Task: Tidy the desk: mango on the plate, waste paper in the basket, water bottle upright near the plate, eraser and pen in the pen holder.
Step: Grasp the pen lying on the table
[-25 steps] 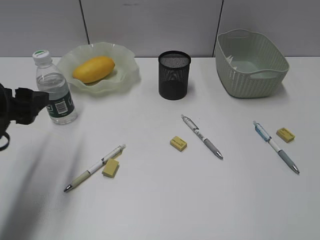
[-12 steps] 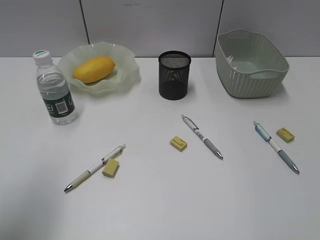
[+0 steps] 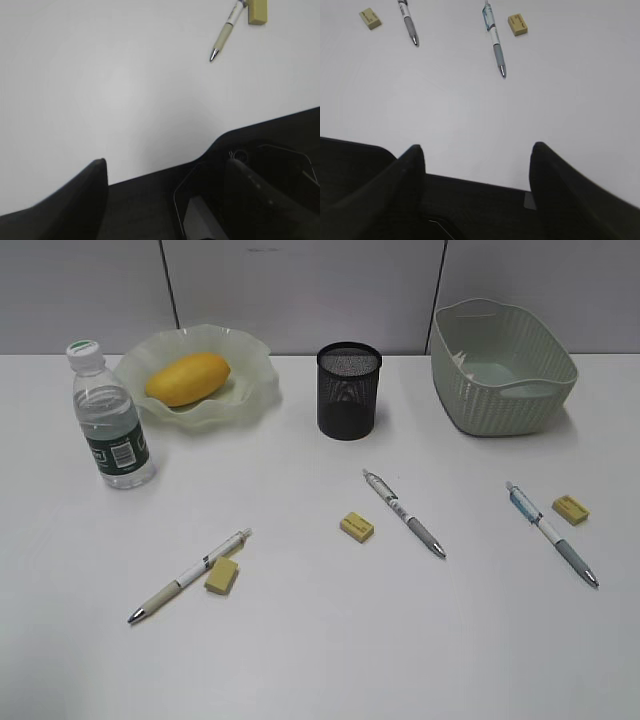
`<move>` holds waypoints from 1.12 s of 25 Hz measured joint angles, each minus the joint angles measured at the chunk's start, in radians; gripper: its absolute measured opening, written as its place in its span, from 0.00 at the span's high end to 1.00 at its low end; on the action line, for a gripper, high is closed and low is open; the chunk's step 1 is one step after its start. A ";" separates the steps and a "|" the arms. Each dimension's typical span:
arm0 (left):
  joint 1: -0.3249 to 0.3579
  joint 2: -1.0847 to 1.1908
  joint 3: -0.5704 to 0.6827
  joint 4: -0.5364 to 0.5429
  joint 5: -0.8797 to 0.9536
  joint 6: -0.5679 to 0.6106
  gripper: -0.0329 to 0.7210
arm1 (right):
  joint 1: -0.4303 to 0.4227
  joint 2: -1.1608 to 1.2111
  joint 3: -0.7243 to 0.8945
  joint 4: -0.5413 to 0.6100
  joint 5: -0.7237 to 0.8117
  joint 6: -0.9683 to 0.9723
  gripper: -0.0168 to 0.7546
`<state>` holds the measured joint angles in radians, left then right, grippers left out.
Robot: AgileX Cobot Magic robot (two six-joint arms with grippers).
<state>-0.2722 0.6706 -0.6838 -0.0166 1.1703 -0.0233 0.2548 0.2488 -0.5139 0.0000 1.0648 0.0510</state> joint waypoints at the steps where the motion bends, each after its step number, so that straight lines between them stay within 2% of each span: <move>1: 0.000 -0.040 0.015 0.001 -0.009 0.000 0.23 | 0.000 0.000 0.000 0.000 0.000 0.000 0.31; 10: 0.000 -0.330 0.121 0.001 -0.126 0.000 0.24 | 0.000 0.000 0.000 0.000 0.000 0.000 0.31; 19: 0.000 -0.339 0.157 -0.004 -0.111 0.013 0.24 | 0.000 0.000 0.000 0.000 0.000 0.000 0.31; 28: 0.000 -0.339 0.157 -0.051 -0.111 0.076 0.24 | 0.000 0.002 0.000 0.000 -0.003 -0.001 0.31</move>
<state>-0.2722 0.3317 -0.5270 -0.0673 1.0590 0.0527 0.2548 0.2511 -0.5139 0.0000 1.0617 0.0500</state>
